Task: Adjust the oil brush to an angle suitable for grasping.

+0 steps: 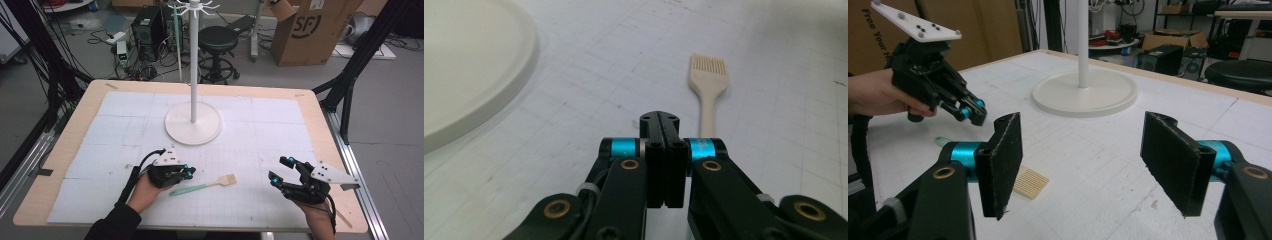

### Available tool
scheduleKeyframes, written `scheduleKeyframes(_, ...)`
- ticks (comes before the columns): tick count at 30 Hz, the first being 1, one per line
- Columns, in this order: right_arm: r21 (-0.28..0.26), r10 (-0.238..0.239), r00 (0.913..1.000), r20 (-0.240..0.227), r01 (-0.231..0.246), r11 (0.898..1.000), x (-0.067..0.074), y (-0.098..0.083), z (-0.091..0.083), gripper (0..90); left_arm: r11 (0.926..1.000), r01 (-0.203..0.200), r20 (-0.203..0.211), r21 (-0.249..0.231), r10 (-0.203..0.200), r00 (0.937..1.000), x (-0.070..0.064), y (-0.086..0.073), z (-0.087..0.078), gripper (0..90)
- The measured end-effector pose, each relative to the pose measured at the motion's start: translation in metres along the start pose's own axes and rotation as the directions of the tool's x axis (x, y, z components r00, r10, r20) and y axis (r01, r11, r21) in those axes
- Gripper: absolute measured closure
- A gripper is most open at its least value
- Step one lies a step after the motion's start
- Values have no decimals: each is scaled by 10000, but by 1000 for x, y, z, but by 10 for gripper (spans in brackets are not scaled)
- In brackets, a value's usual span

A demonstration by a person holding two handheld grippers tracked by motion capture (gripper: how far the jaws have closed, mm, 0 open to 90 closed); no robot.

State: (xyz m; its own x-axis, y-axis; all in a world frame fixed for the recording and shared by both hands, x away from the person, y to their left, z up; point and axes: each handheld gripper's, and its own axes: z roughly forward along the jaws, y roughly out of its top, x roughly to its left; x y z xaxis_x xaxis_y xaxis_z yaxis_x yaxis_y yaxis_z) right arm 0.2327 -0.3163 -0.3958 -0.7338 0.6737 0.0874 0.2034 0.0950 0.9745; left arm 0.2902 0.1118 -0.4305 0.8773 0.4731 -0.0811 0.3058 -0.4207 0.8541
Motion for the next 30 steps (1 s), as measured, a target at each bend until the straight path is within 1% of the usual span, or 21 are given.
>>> scheduleKeyframes(3, -8, -23, 10000, 10, 23, 10000, 0, 0, 2, 325, 9997, 109, -162, -234, -113, 9998, -2, -11, -15, 897)
scheduleKeyframes(4, 31, 43, 10000, 3, -43, 10000, 1, 0, 2, 325, 9996, 80, -171, -262, -85, 9998, -4, -15, -18, 897)
scheduleKeyframes(7, 42, -52, 10000, -29, 52, 10000, 1, 1, 5, 325, 9999, 19, -96, -164, -21, 10000, -10, -24, -28, 897)
scheduleKeyframes(10, 119, -40, 9999, -118, 41, 9999, 3, 2, 9, 325, 9999, -101, 161, -108, 103, 9998, -17, -31, -32, 897)
scheduleKeyframes(12, 135, -44, 9999, -143, 46, 9999, 3, 2, 12, 325, 9996, -298, 383, -4, 297, 9988, -23, -35, -33, 897)
scheduleKeyframes(13, 131, -78, 9998, -166, 80, 9999, 4, 3, 13, 325, 9996, -284, 450, -28, 285, 9986, -25, -36, -33, 897)
scheduleKeyframes(15, 139, -95, 9997, -209, 98, 9999, 5, 3, 15, 325, 9996, -221, 889, -181, 236, 9958, -29, -37, -33, 897)
scheduleKeyframes(17, 146, -121, 9997, -226, 124, 9998, 6, 4, 17, 325, 9991, -381, 1102, -170, 397, 9931, -34, -36, -32, 897)
scheduleKeyframes(20, 191, -91, 9996, -278, 96, 9998, 7, 4, 19, 325, 9964, -679, 888, 502, 633, 9940, -36, -38, -27, 897)
scheduleKeyframes(21, 178, -99, 9995, -296, 105, 9998, 7, 4, 19, 325, 9945, -717, 707, 759, 664, 9953, -37, -39, -25, 897)
scheduleKeyframes(22, 175, -122, 9995, -293, 127, 9998, 7, 4, 19, 325, 9936, -712, 617, 879, 659, 9959, -36, -39, -24, 897)
scheduleKeyframes(23, 181, -101, 9995, -302, 106, 9998, 7, 5, 19, 325, 9921, -626, 406, 1086, 585, 9975, -35, -40, -24, 897)
scheduleKeyframes(26, 139, -121, 9995, -281, 125, 9998, 6, 4, 18, 325, 9930, -416, 71, 1109, 411, 9991, -32, -39, -23, 897)
scheduleKeyframes(30, 137, -73, 9996, -267, 77, 9999, 6, 4, 16, 325, 9933, -165, -496, 1147, 223, 9985, -25, -38, -23, 897)
